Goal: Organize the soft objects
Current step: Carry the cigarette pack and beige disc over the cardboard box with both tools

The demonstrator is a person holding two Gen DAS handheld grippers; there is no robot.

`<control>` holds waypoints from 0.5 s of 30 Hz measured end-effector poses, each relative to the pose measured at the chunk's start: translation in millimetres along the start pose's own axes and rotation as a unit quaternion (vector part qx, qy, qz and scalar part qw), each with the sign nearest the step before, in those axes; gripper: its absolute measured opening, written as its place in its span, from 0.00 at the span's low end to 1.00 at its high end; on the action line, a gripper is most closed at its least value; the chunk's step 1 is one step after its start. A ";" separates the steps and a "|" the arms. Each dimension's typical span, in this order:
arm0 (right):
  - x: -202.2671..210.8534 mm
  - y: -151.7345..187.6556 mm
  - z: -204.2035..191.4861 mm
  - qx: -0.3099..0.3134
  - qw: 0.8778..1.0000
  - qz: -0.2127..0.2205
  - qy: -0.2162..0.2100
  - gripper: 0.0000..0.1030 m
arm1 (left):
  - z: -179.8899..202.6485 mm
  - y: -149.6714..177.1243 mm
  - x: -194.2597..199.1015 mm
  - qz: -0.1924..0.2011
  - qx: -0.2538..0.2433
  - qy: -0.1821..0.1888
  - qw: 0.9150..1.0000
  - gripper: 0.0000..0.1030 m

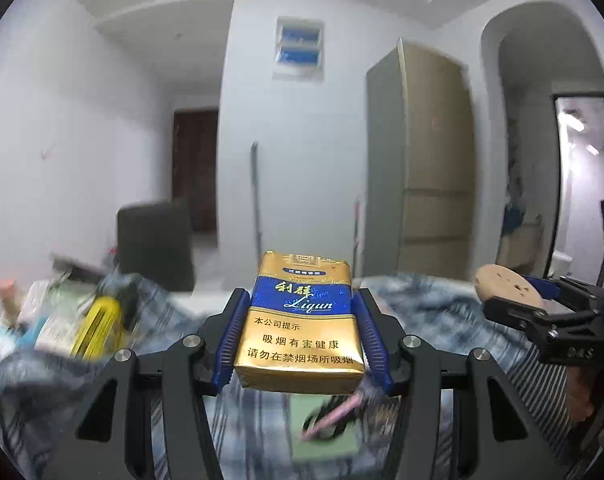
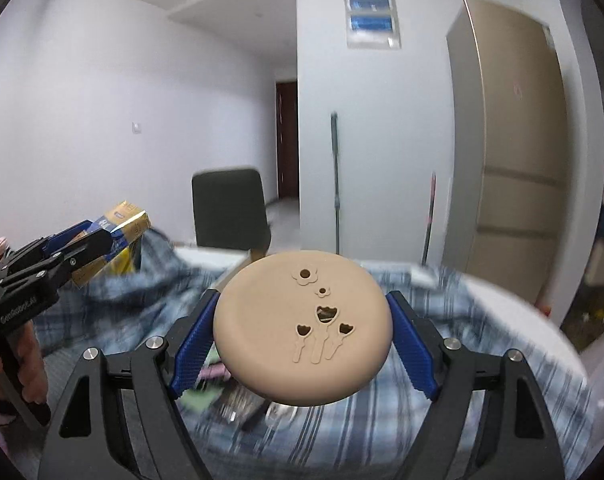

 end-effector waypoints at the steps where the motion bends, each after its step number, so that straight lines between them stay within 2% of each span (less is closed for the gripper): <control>1: -5.1 -7.1 -2.6 0.013 1.000 0.005 0.001 0.78 | -0.8 -7.1 -1.9 0.017 -0.005 -0.004 1.000 0.54; 6: -29.3 -35.3 -11.9 0.032 0.998 0.051 -0.008 0.78 | -2.0 -39.3 -22.8 0.082 -0.040 -0.042 0.995 0.54; 8: -40.5 -44.8 -12.1 0.031 0.997 0.073 -0.011 0.78 | -2.7 -44.7 -35.0 0.092 -0.046 -0.049 0.993 0.54; 11: -62.5 -53.8 -9.9 0.032 0.995 0.097 0.011 0.78 | -6.7 -48.9 -58.2 0.116 -0.044 -0.054 0.991 0.54; 15: -92.2 -58.5 -11.4 0.044 0.990 0.130 0.019 0.78 | -13.4 -43.3 -91.5 0.126 -0.039 -0.059 0.989 0.54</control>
Point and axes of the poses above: each gripper's, at about its wrist camera, not at the fingertips, and x roughly against the way its jaws point, z to its right, y to its underside, the point moved 9 cm from there along -x, roughly the way its jaws point, and after that the axes turned 15 degrees about -x, right-handed, at the moved point
